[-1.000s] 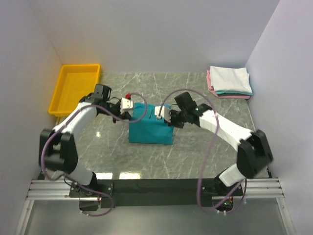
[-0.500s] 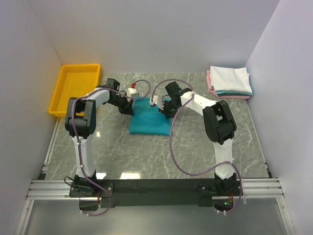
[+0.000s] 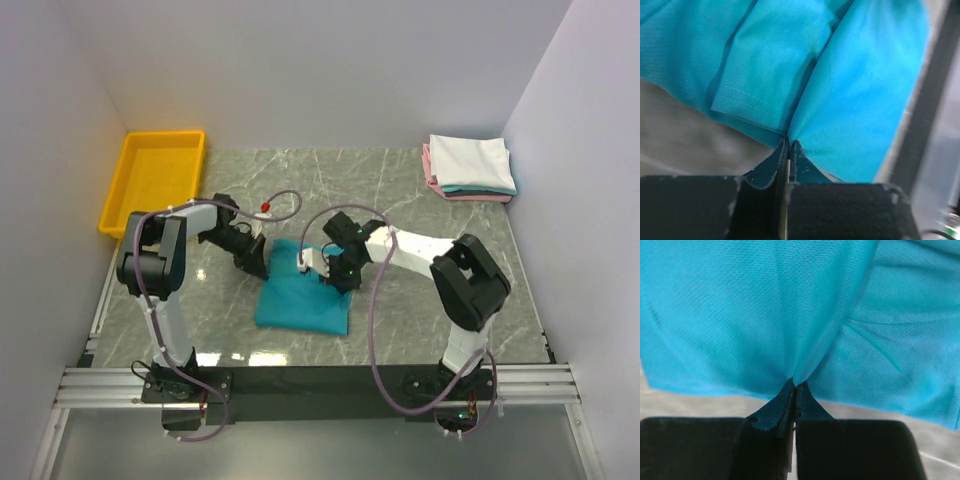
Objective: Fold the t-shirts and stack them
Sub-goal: Fold the tshirt
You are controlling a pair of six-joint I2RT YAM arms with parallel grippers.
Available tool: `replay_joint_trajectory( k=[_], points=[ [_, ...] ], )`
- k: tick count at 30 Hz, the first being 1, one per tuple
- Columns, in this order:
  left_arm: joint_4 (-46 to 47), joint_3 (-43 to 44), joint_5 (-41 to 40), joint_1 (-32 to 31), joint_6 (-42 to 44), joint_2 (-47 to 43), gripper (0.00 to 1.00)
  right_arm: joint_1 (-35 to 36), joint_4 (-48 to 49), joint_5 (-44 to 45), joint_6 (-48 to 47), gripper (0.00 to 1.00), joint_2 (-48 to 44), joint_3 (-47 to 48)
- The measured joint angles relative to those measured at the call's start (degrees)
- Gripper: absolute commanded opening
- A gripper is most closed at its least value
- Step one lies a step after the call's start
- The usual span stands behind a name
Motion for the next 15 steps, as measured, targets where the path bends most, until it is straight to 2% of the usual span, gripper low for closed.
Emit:
replay_joint_trajectory(
  k=[1, 2, 3, 4, 5, 10, 13, 15],
  points=[
    [-0.94, -2.36, 0.79, -0.07, -0.02, -1.79, 0.08, 1.36, -0.22, -0.42, 0.79, 0.12, -1.6, -1.79],
    [-1.55, -4.0, 1.51, -0.11, 0.13, -3.21, 0.24, 2.36, -0.74, -0.96, 1.9, 0.21, -3.02, -3.06],
    [-2.32, -5.53, 2.32, -0.04, 0.66, -4.85, 0.3, 2.93, -1.51, -1.42, 2.82, 0.4, -4.17, -3.67],
    [-2.93, -6.78, 3.32, 0.09, 0.7, -6.69, 0.33, 3.06, -2.36, -1.86, 4.13, 0.5, -5.16, -3.74],
    [-3.34, -7.56, 4.13, 0.37, 0.9, -8.2, 0.37, 2.91, -2.71, -2.38, 4.44, 0.55, -5.97, -3.63],
    [-2.78, -8.92, 7.63, 3.91, 1.92, -18.56, 0.41, -3.8, -4.63, -7.23, 9.92, 0.57, -9.53, 1.77],
    [0.74, -8.92, 8.02, 5.73, 2.27, -24.61, 0.55, -9.03, -3.52, -9.9, 14.25, 0.52, -9.38, 6.45],
    [3.87, -9.6, 8.24, 5.55, 2.71, -27.67, 0.58, -11.69, -2.69, -12.17, 18.01, 0.48, -8.13, 9.88]
  ],
)
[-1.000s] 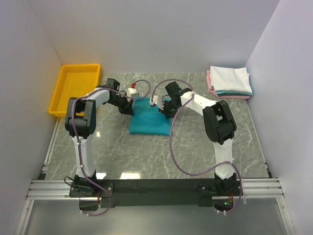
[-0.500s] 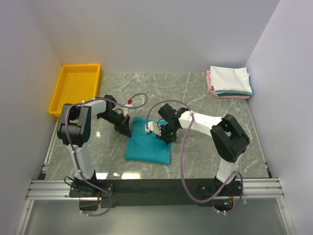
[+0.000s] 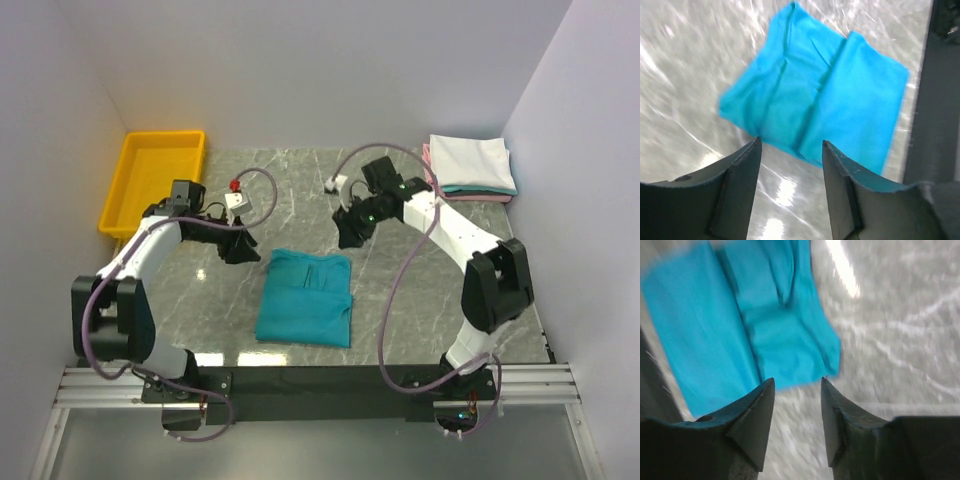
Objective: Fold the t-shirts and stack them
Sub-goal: Fold the tshirt
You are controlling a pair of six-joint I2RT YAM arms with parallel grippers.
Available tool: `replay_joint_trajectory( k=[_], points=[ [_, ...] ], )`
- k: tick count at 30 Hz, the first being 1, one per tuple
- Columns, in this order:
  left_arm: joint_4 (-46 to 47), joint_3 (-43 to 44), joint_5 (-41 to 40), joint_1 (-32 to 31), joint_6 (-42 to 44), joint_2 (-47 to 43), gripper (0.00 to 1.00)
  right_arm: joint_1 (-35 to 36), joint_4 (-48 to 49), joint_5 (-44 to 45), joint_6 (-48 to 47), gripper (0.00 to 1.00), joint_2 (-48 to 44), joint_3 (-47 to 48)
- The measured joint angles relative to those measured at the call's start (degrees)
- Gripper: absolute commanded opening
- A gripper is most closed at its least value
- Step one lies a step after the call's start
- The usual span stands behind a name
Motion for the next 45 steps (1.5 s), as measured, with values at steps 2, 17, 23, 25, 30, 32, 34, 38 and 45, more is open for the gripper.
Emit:
replay_joint_trajectory(
  k=[2, 17, 23, 25, 30, 32, 34, 38, 45],
  points=[
    [3.98, -1.7, -0.33, -1.4, 0.5, -2.8, 0.57, -0.9, 0.9, -3.04, 4.59, 0.47, 3.26, 4.07],
    [26.34, -13.33, -15.69, -24.28, 6.05, -2.8, 0.54, 2.19, 14.45, -19.76, 32.5, 0.42, 23.41, 9.35],
    [27.58, -13.73, -17.31, -27.52, 6.56, -0.09, 0.53, 3.1, 17.07, -21.88, 35.32, 0.4, 28.11, 9.35],
    [26.32, -12.9, -17.42, -28.09, 7.04, 1.51, 0.53, 3.1, 17.31, -21.88, 36.11, 0.39, 29.81, 9.35],
    [21.79, -8.9, -17.92, -28.59, 9.38, 5.42, 0.51, 3.1, 16.17, -21.92, 36.87, 0.38, 32.13, 10.08],
    [20.06, -7.45, -18.82, -29.35, 9.84, 6.67, 0.48, 3.1, 15.85, -21.55, 36.89, 0.38, 32.52, 11.04],
    [19.04, -6.14, -19.71, -30.51, 9.84, 8.17, 0.44, 3.1, 15.72, -21.57, 36.89, 0.38, 32.96, 11.54],
    [17.94, -5.31, -21.53, -32.13, 9.57, 10.34, 0.36, 3.1, 14.8, -22.21, 36.85, 0.38, 33.88, 12.55],
    [15.85, -4.42, -22.47, -32.24, 9.29, 11.65, 0.01, 3.1, 14.08, -22.64, 36.57, 0.35, 34.45, 13.11]
  ],
)
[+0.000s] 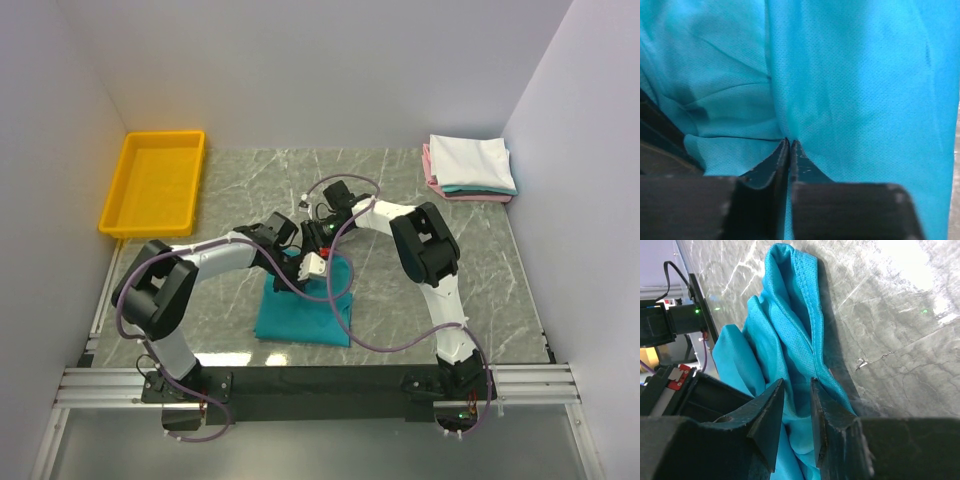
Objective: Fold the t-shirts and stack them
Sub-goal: Fold the tshirt
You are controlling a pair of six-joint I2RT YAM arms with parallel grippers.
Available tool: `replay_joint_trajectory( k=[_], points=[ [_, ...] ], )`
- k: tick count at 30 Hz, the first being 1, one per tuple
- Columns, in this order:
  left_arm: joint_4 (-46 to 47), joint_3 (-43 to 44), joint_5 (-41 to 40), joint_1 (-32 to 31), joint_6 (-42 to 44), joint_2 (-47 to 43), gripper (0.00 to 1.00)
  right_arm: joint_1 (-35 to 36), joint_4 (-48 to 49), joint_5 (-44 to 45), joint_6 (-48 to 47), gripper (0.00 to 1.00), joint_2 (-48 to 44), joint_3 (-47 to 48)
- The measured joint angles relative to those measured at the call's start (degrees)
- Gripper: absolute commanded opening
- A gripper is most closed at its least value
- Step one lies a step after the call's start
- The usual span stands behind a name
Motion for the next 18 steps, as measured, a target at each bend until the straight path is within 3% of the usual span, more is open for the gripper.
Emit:
replay_joint_trajectory(
  k=[18],
  points=[
    [1.46, 4.92, -3.34, 3.1, -1.44, -4.11, 0.01, 0.0, -0.28, -0.22, -1.07, 0.34, 0.11, 0.11]
  ],
)
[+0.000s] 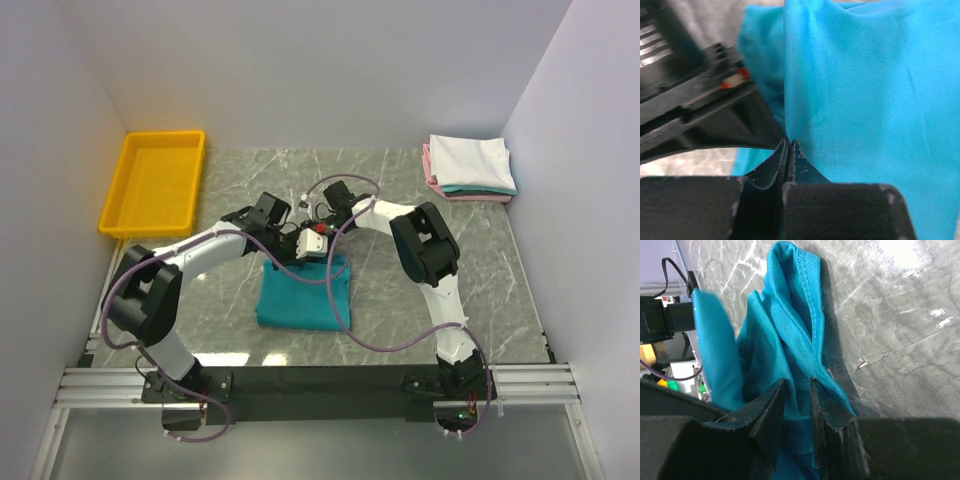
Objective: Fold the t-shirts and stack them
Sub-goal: Fold the tshirt
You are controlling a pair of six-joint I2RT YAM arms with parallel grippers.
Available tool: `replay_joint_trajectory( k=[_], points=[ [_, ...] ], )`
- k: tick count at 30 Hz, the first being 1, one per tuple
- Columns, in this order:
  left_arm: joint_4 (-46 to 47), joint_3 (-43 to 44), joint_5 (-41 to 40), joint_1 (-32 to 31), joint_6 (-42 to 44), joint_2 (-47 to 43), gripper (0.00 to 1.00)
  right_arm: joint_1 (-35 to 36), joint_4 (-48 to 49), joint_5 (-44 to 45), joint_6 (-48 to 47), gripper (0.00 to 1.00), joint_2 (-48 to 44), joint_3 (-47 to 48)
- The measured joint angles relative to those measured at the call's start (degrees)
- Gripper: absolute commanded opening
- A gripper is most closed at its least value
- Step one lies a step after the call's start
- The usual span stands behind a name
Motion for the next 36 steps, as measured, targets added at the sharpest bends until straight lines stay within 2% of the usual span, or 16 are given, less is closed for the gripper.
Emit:
replay_joint_trajectory(
  k=[7, 15, 23, 29, 36],
  points=[
    [2.95, 1.62, -1.2, 1.22, 0.07, 5.46, 0.01, -0.09, -3.5, 1.86, -1.49, 0.37, 0.2, 2.62],
    [3.54, 1.55, -1.11, 1.16, 0.33, 5.6, 0.01, -1.38, -7.19, 7.26, -4.22, 0.34, 0.2, 8.13],
    [3.8, 0.02, -1.09, 0.98, 0.35, 5.51, 0.01, -1.73, -7.91, 12.41, -5.14, 0.32, 0.35, 7.45],
    [3.85, -0.48, -1.22, 0.92, 0.31, 5.35, 0.01, -1.68, -8.76, 11.26, -6.49, 0.24, 1.57, 8.39],
    [4.92, -0.33, -1.97, 1.09, 0.28, 3.13, 0.01, -1.57, -10.4, 6.16, -7.69, 0.22, 3.45, 9.25]
  ],
)
